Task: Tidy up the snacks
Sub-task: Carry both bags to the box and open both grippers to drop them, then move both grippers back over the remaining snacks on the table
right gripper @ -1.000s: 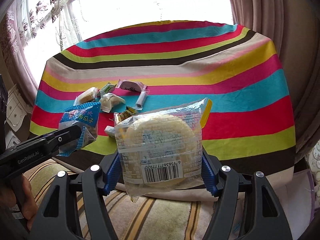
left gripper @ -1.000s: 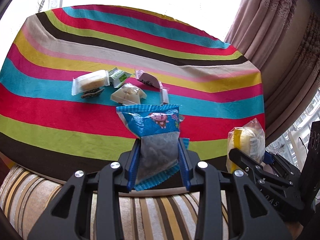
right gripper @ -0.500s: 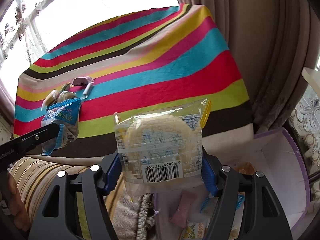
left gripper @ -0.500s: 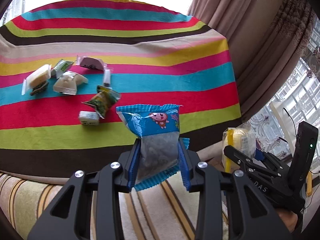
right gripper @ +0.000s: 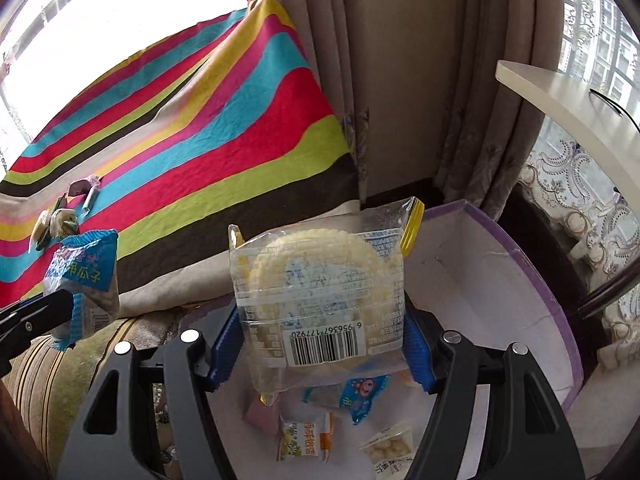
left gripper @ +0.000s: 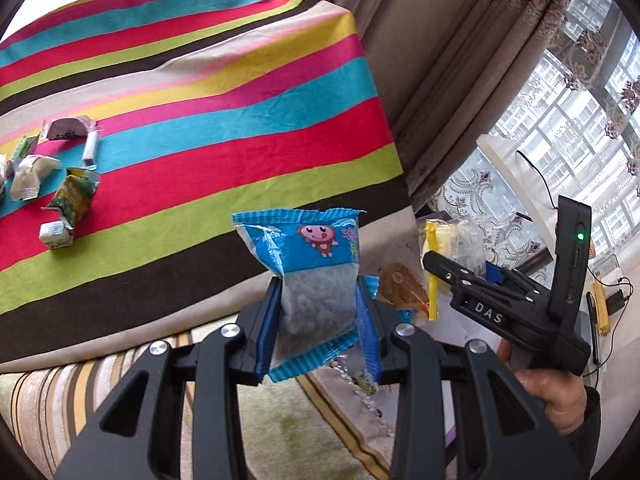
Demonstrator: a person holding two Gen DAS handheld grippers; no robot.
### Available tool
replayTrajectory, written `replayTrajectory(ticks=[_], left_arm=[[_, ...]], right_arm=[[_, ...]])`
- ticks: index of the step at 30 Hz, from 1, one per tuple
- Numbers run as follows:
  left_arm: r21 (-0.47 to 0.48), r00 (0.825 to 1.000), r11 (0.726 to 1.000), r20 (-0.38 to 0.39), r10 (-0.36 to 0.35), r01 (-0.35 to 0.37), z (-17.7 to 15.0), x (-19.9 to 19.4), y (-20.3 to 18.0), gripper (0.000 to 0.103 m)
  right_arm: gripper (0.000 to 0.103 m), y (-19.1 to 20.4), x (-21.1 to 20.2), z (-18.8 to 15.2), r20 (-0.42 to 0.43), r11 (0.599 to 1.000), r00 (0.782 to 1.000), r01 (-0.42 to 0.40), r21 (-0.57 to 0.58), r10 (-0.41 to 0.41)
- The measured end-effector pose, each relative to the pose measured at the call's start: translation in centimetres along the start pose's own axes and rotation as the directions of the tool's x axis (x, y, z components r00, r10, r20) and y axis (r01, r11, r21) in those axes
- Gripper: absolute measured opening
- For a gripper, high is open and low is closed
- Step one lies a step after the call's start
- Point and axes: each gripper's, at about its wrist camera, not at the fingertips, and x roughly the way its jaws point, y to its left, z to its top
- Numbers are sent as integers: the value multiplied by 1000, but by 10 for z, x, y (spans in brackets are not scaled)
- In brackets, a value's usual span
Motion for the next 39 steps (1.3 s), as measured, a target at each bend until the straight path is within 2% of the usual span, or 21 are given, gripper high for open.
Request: replayTrajectory(ticks=[4,6,7,8,12,27,33,39], left_arm=[[47,997,997,-34,-65,67,-2,8,-19,37],[76,995,993,-51,-88,92,-3,12,-25,53],[87,995,992,-47,-84,88,-4,11,-27,66],[93,995,992,-46,-84,88,-5,11,-29,67],[81,995,993,-46,-87,91,-4,12,-26,67],[42,996,996,-28,-80,81,-6,3,-18,67],[26,998,998,-7,-60,60,-6,-3,-12,67],[-22,1000,1000,24,-15,15,-5,-13,9,67]], right_arm=[[68,-11,0,-1,-9,999,1000,19,27,-19],[69,-13,1,-1,-15,999,1000,28,30,-27],[72,-13,1,0,-16,999,999,37,29,-36],[74,-13,0,0,-12,998,999,48,28,-48],[79,-9,-4,4,8,998,998,61,13,-61],[83,4,-5,5,1,999,999,40,-10,-40],[83,18,-3,4,-20,1000,1000,10,-22,-10],[83,47,-2,3,-41,997,999,-30,-66,27]])
